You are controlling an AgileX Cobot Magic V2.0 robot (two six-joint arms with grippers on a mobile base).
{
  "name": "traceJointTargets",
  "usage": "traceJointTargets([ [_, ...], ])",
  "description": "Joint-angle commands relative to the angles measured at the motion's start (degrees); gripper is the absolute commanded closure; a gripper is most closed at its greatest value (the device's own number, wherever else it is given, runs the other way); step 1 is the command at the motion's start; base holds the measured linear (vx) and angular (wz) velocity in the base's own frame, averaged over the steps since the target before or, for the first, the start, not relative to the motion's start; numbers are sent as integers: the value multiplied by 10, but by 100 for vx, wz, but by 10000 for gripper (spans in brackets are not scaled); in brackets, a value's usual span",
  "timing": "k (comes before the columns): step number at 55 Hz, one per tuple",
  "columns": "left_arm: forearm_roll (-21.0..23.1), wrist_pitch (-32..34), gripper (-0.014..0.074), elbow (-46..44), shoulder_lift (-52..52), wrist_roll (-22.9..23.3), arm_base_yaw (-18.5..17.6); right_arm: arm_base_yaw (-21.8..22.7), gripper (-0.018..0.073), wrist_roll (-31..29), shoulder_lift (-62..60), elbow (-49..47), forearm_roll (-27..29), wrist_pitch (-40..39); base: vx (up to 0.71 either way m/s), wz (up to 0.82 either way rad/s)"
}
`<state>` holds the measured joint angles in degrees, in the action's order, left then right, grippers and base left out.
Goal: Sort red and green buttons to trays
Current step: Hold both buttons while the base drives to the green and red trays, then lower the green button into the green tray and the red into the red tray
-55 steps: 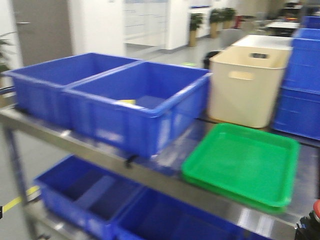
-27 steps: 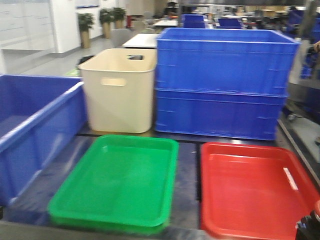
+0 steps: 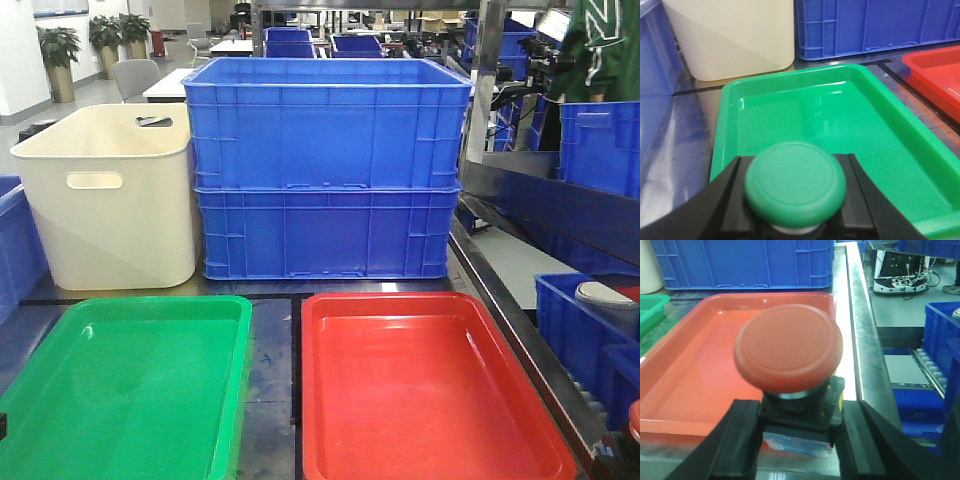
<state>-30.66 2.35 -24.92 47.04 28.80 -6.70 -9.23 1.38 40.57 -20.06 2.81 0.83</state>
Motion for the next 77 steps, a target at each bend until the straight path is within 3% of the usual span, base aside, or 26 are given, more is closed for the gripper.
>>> traceJointTargets([
  [1,6,42,599,-16,-4,5,-2,2,567,-5,-3,-18,-6,-49,1,-6],
  [21,6,42,599,-16,-4,5,-2,2,567,-5,-3,-18,-6,-50,0,0],
  [48,12,70,599,-16,-4,18,-2,2,567,-6,43,-18,-12,-112,0,0],
  [57,10,171,599,-24,40,24,-2,2,565,0,127,-23,-98,-249,0,0],
  [61,10,189,599,-46,89,24,-2,2,564,32,180,-46,-138,-302,0,0],
  [71,9,215,599,-137,230,18,-2,2,564,110,345,-161,-253,-366,0,0],
  [77,-4,242,594,-184,321,16,-2,2,563,162,448,-228,-280,-381,0,0],
])
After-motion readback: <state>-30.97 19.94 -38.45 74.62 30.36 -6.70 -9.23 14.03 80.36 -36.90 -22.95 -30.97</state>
